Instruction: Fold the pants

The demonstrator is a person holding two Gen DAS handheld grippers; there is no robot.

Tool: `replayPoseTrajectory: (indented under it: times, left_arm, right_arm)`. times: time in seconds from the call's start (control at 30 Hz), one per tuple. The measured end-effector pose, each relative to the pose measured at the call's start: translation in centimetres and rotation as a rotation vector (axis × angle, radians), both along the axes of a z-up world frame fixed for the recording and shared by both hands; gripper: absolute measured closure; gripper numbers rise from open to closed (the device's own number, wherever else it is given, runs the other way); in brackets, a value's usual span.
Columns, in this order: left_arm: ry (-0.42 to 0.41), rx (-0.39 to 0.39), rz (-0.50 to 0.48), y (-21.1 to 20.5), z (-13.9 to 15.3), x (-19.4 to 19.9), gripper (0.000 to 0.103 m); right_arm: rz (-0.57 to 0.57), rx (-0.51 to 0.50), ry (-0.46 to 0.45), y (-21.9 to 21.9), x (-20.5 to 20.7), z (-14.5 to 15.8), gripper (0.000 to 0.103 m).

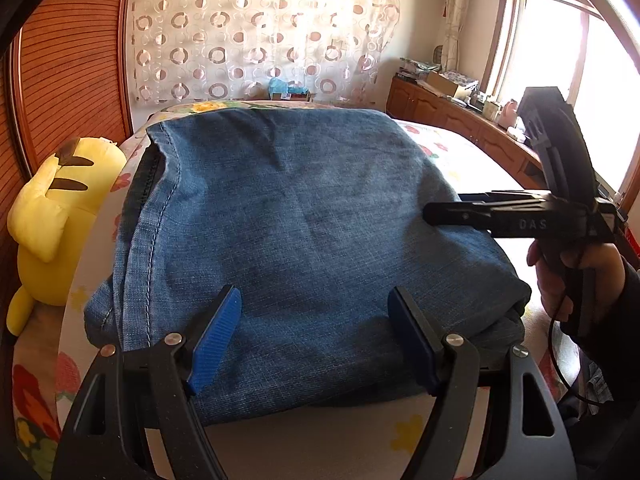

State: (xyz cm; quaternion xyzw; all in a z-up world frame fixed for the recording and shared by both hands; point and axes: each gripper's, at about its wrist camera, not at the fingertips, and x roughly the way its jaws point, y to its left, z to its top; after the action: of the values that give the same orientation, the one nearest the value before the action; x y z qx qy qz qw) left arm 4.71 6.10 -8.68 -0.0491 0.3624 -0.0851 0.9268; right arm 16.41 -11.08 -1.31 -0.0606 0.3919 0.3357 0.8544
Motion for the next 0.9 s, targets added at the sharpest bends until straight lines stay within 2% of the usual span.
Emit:
replayPoseTrajectory:
  times: [0.3, 0.5, 0.67, 0.9]
  left_arm:
    - [-0.003, -0.007, -0.001, 0.1, -0.2, 0.0, 0.027]
    - [-0.001, -0.021, 0.007, 0.7, 0.6, -0.3, 0.027]
    - [-0.047, -0.015, 0.075, 3.4, 2.7, -0.2, 0.027]
    - [-0.018, 0.029, 0.169, 7.4, 2.7, 2.4, 0.027]
  right_arm:
    - [-0.005, 0.002, 0.025, 2.8, 2.7, -0.9, 0.041]
    - [-0.008, -0.001, 0.001, 3.5, 3.0, -1.4, 0.041]
    - [-0.001, -0.028, -0.039, 3.8, 2.4, -1.5, 0.041]
    - [0.001, -0.029, -0.046, 3.8, 1.9, -1.9, 0.041]
